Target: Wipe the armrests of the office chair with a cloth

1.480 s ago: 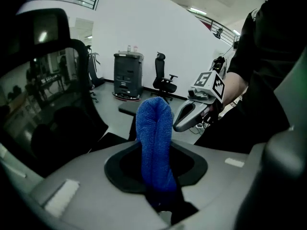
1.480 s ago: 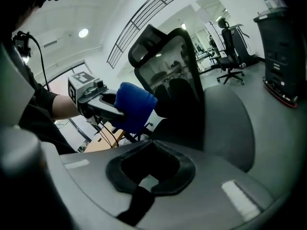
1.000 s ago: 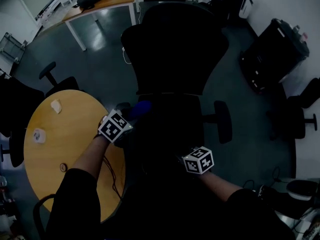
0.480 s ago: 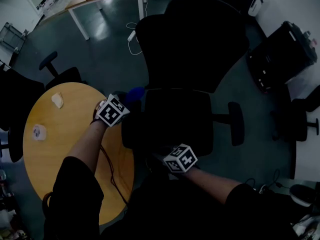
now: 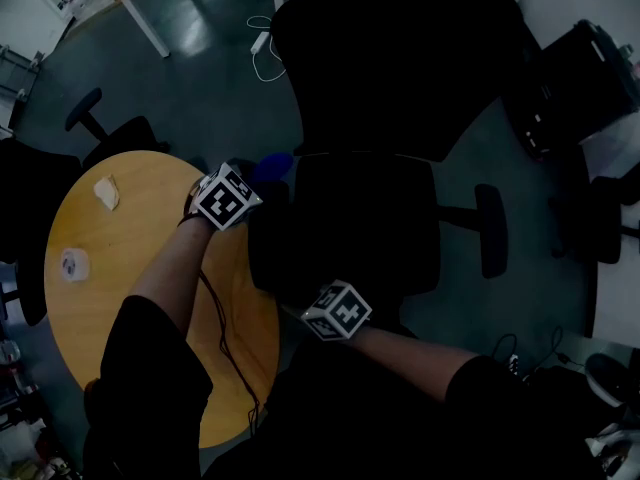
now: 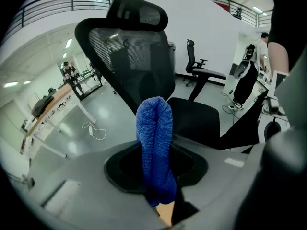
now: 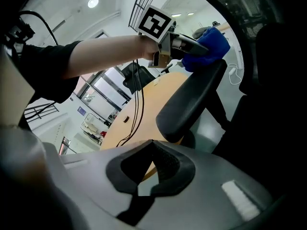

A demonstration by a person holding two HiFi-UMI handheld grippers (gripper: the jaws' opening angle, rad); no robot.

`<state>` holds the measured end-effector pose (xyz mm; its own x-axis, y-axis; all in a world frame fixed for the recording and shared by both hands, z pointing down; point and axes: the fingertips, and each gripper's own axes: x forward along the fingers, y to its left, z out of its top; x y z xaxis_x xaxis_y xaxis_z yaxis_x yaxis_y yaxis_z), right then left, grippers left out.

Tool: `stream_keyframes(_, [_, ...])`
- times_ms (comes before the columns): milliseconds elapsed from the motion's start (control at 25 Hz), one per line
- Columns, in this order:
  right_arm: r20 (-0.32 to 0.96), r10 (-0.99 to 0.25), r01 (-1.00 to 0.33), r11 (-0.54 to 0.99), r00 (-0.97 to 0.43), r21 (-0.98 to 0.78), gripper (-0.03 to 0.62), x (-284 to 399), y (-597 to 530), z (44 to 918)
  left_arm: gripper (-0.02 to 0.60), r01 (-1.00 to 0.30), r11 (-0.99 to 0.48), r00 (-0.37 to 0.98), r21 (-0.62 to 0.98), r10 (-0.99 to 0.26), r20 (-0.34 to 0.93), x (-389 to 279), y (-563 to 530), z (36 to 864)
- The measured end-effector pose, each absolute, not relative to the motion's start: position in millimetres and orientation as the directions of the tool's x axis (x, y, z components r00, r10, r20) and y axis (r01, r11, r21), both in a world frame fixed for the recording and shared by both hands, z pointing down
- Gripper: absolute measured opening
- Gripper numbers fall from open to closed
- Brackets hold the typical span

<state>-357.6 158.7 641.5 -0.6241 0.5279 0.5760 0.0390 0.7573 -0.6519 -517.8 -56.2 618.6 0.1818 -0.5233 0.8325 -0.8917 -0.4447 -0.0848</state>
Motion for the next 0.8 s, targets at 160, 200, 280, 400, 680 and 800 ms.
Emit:
stream_keyframes(160, [0.589, 0.518, 0.018, 0.760, -0.620, -0.650, 0.005, -364.4, 153.8, 650.3, 0.127, -0.927, -0.374, 0.206, -0.024, -0.560, 0.803, -525.4, -48.1, 624.5])
stream_keyframes(200, [0.591, 0.521, 0.019, 0.759, -0.616, -0.650, 0.003, -364.3, 153.7, 651.0, 0.127, -0.933, -0.360, 0.212, -0.010, -0.573, 0.792, -524.6, -45.7, 624.3])
stream_keyframes(280, [0.595, 0.528, 0.026, 0.761, -0.606, -0.649, 0.003, -363.1, 154.7, 651.4, 0.126, -0.940, -0.340, 0.223, 0.009, -0.596, 0.771, -521.1, -40.3, 622.8])
stream_keyframes(400, [0.601, 0.534, 0.023, 0.759, -0.595, -0.651, 0.003, -362.9, 154.9, 652.5, 0.126, -0.939, -0.343, 0.242, 0.024, -0.611, 0.754, -514.1, -26.6, 620.4])
stream_keyframes(680, [0.612, 0.544, 0.014, 0.754, -0.574, -0.657, 0.004, -365.0, 155.6, 653.0, 0.124, -0.927, -0.371, 0.277, 0.048, -0.596, 0.754, -493.2, 18.6, 618.5])
stream_keyframes(800, [0.614, 0.548, 0.013, 0.752, -0.568, -0.659, 0.003, -367.4, 158.6, 655.5, 0.124, -0.927, -0.368, 0.287, 0.064, -0.591, 0.754, -480.8, 42.8, 618.7])
